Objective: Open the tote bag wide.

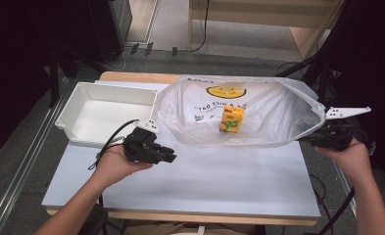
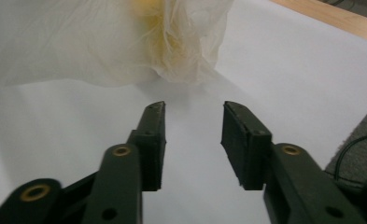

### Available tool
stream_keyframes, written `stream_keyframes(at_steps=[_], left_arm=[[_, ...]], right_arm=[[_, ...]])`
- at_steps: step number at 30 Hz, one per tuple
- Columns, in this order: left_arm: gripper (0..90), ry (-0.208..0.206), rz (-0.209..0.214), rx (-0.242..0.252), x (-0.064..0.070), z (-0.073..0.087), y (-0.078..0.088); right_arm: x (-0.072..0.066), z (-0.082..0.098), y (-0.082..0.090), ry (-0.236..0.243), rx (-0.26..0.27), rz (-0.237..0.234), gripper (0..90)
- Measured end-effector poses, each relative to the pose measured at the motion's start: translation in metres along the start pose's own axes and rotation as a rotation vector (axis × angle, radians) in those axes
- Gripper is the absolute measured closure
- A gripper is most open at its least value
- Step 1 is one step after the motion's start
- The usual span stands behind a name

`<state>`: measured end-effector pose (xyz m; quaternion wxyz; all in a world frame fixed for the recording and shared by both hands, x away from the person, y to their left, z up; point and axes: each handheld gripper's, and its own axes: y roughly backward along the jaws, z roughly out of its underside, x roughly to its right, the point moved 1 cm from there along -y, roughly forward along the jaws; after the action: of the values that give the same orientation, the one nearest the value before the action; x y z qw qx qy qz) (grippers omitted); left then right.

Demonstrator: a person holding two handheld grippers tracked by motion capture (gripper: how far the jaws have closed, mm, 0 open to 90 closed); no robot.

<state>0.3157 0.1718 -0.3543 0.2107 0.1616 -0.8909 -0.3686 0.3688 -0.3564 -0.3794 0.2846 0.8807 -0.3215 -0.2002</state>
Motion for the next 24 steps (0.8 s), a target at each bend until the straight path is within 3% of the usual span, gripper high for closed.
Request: stream_keyframes(at_steps=[5,7,8,11,15,24], left_arm=[[82.7,-0.019,0.025,0.030,0.010,-0.009,0.026],[83.8,-0.029,0.035,0.033,0.013,-0.012,0.032],[84.9,-0.034,0.037,0.035,0.015,-0.015,0.036],[85.6,-0.049,0.049,0.045,0.020,-0.024,0.048],[85.9,-0.069,0.044,0.053,0.020,-0.043,0.065],[85.8,-0.087,0.024,0.037,0.017,-0.080,0.076]], right_arm=[[0.007,-0.024,0.019,-0.021,-0.062,-0.005,79.9],[0.007,-0.028,0.022,-0.027,-0.073,-0.009,81.9],[0.008,-0.039,0.030,-0.023,-0.088,-0.006,89.9],[0.008,-0.047,0.036,-0.024,-0.091,-0.003,90.0],[0.003,-0.068,0.050,0.021,-0.094,-0.003,90.0],[0.003,-0.102,0.063,0.050,-0.091,-0.005,90.0]])
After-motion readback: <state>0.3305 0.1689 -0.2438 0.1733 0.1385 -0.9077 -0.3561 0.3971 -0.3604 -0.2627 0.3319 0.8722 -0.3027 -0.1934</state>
